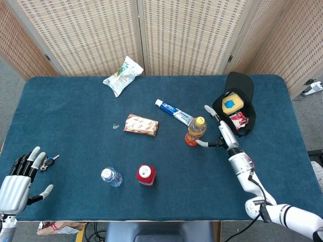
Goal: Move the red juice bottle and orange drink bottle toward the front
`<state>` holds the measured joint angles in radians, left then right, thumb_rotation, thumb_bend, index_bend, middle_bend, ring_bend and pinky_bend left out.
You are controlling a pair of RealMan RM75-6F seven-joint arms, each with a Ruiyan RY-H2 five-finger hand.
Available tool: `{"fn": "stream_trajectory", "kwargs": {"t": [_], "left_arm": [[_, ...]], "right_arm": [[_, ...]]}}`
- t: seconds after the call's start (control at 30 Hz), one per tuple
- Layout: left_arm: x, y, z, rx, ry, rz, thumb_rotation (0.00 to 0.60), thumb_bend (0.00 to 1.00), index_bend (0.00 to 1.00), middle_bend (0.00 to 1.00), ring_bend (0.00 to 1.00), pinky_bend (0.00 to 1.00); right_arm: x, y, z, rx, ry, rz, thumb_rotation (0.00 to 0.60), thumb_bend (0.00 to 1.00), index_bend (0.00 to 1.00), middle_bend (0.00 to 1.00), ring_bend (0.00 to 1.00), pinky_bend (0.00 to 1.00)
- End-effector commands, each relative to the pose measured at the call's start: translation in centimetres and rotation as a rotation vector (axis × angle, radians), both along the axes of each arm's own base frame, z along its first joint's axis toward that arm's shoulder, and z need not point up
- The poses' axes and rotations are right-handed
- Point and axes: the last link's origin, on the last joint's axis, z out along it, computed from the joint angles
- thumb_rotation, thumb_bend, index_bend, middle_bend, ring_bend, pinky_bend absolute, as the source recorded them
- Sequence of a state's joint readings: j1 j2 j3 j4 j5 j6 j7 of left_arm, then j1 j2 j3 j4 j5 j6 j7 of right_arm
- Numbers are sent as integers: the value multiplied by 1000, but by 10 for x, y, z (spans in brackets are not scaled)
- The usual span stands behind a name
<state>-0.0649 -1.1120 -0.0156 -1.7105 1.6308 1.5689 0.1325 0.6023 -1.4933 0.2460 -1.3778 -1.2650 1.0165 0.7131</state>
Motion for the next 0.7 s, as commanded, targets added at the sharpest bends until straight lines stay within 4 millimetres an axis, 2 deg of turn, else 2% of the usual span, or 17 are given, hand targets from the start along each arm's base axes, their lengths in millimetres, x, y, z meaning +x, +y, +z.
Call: {"fn": "stream_trajectory", "kwargs": {"t": [0.03,0.3,0.6,0.7], "left_arm": [[-1,-1,1,2,0,4,600,187,31,0,29,52],[-6,-3,5,21,4,18,600,187,31,0,29,52],[-4,-2,4,18,5,13,600,187,31,0,29,52],[-4,-2,3,18,4,12,600,187,31,0,29,52]], "right_arm": [[5,-9,-12,14,-23,-2,600,0,0,37,0,79],[3,-16,-34,13,-49,-5,600,0,16,130,60,82],[4,-18,-47,35,-65,8,600,1,155,219,128,135],[4,-19,-50,36,-69,5,600,74,215,249,147,158]]}}
